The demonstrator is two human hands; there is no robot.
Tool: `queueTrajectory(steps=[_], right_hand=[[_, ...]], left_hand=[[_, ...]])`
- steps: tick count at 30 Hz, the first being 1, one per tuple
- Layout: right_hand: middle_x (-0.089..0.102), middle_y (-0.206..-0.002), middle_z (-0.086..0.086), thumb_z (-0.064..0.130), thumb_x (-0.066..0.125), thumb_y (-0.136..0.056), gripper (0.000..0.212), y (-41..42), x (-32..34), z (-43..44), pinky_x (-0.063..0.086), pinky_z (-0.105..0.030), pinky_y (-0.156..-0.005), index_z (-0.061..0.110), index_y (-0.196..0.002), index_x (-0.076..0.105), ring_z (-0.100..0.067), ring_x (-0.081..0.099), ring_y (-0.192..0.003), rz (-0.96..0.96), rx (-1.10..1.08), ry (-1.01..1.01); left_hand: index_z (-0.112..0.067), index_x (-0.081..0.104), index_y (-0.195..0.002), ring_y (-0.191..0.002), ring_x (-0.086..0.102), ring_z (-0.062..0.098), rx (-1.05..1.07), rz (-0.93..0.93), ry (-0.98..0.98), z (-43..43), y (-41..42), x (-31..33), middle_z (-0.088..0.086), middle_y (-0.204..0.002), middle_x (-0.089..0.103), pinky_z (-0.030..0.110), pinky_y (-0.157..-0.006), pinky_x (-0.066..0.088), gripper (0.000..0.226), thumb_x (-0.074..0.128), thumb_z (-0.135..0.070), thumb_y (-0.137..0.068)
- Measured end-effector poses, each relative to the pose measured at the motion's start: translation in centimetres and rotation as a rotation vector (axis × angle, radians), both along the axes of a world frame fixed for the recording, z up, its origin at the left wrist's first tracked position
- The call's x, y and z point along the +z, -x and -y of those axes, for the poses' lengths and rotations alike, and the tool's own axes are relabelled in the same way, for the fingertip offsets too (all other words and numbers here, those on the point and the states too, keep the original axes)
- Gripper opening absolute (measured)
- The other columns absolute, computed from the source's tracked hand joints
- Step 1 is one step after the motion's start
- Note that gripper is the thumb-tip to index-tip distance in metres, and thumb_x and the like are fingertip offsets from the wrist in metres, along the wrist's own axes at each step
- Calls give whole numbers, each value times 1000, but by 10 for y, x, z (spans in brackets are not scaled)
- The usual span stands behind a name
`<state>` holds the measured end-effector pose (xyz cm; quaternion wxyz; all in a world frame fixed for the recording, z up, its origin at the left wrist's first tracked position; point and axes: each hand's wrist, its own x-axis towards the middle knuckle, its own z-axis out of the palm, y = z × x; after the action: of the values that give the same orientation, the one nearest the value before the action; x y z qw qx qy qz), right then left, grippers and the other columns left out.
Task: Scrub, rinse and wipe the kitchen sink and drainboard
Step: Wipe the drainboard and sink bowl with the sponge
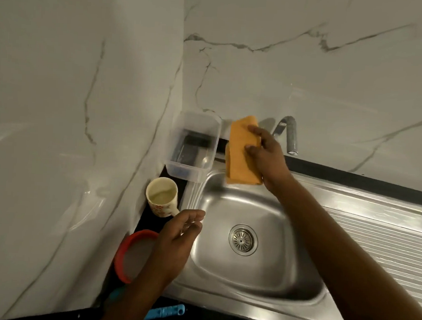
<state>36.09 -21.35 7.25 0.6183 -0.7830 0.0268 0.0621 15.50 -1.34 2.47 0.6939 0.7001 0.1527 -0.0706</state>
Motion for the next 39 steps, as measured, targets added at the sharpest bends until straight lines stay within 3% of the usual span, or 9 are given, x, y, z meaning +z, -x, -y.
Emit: queueTrajectory(steps=[4,10,13,16,19,21,25,29,39], right_hand=[[41,-147,-2,3,49,-101,59,14,-61,29,49,-46,-99,30,-153,45,-32,52,-124,-42,32,220],[45,-151,-6,-2,49,-97,62,-13,-97,5,43,-23,-84,23,-153,46,-21,52,-119,196,170,366],[35,-162,-7,6,52,-99,63,-39,-127,-3,51,-35,-100,26,-158,39,-26,51,-130,196,170,411],[-2,-174,-9,26,67,-96,87,-55,-160,4,29,-53,-123,29,-165,15,-40,14,-157,92,212,760],[-12,-173,-11,43,56,-101,89,-65,-180,1,6,-57,-128,22,-167,0,-34,-11,-159,327,379,1036],[-5,-174,-13,48,37,-105,76,-78,-187,-4,4,-57,-128,17,-167,6,-33,-10,-160,451,432,1109],[-3,-174,-12,58,21,-107,75,-95,-204,8,0,-54,-128,16,-167,5,-30,-8,-160,521,525,1159],[-2,-174,-14,46,29,-109,72,-94,-215,54,6,-53,-128,11,-166,1,-33,-2,-160,741,651,1300],[-9,-173,-15,35,25,-108,70,-78,-202,204,9,-51,-128,10,-165,-7,-33,-8,-160,660,709,1438]], left_hand=[[-32,76,-113,-115,66,0,-14,-15,-18,21,-5,-6,-16,-119,74,41,-109,52,25,65,-36,-91],[-48,76,-105,-113,67,3,16,-61,-36,51,-18,-25,-18,-118,74,43,-107,52,40,62,-60,-69],[-49,75,-105,-115,67,3,23,-80,-68,68,-23,-35,-18,-119,74,44,-108,52,32,64,-56,-76],[-47,76,-108,-116,66,2,44,-108,-62,82,-26,-44,-19,-120,74,44,-108,52,32,64,-53,-79],[-47,75,-110,-119,65,2,47,-153,-48,94,-28,-54,-21,-121,73,44,-111,50,30,63,-46,-83],[-46,75,-111,-120,64,0,65,-179,-52,100,-30,-61,-22,-121,73,44,-113,49,31,62,-44,-83],[-51,74,-110,-125,62,5,66,-189,-57,113,-38,-71,-18,-125,73,48,-113,48,28,64,-44,-85],[-45,76,-111,-122,64,5,57,-162,-73,131,-51,-73,-17,-123,74,47,-111,49,29,63,-41,-85],[-25,74,-113,-108,70,-2,28,-90,-21,177,-66,-62,-18,-112,77,28,-97,51,34,62,-34,-83]])
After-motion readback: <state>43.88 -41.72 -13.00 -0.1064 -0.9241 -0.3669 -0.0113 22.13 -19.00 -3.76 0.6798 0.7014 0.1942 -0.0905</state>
